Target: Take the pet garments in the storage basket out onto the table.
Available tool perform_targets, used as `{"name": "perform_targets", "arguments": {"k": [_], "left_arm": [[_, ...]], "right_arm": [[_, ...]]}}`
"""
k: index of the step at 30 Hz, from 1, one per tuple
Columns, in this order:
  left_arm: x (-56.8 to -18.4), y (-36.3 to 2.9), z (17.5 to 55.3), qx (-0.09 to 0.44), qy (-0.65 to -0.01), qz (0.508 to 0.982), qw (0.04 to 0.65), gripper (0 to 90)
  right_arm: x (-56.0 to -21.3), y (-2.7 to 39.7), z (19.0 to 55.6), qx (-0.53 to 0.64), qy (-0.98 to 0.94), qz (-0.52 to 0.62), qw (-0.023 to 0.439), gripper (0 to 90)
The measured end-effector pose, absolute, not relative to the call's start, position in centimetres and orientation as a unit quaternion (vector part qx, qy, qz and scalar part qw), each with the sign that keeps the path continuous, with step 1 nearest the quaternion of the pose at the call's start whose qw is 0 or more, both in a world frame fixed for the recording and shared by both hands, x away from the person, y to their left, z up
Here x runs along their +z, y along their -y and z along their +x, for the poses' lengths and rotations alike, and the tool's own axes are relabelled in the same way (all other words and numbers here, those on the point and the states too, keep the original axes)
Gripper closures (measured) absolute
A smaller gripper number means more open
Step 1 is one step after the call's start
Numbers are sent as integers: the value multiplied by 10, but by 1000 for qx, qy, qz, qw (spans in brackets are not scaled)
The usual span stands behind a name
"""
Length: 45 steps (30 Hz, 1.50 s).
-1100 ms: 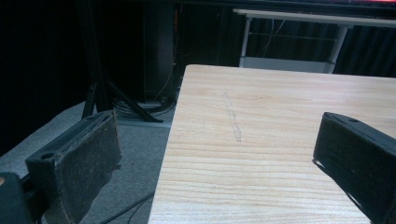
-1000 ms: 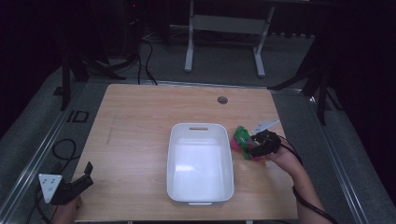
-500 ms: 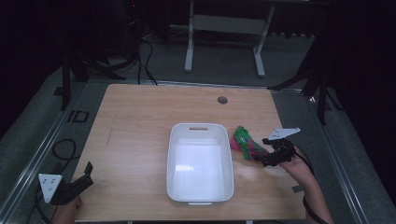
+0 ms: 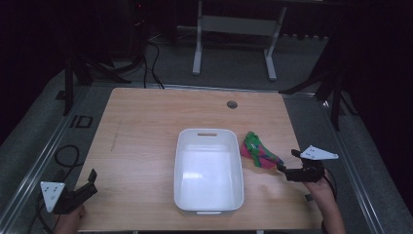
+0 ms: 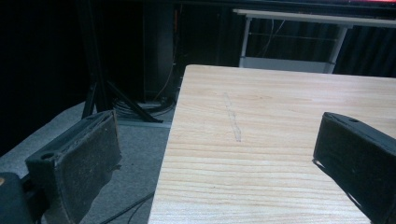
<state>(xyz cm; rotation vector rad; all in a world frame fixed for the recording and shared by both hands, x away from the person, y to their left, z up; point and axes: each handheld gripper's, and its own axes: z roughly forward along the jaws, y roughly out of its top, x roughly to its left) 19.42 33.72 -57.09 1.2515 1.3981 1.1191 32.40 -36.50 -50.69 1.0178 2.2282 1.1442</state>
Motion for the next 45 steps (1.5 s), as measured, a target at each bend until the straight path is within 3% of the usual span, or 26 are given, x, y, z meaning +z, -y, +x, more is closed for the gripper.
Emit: {"name": "perform_targets", "arguments": {"k": [19,45], "left_arm": [[-571,-337,194,456,-568,509,459,12],[-571,-337,194,457,-568,507,461,12]], "right_arm": [[-544,391,283,439,-705,466,305,129],[-556,407,271,440,-640,538,328,133]]}}
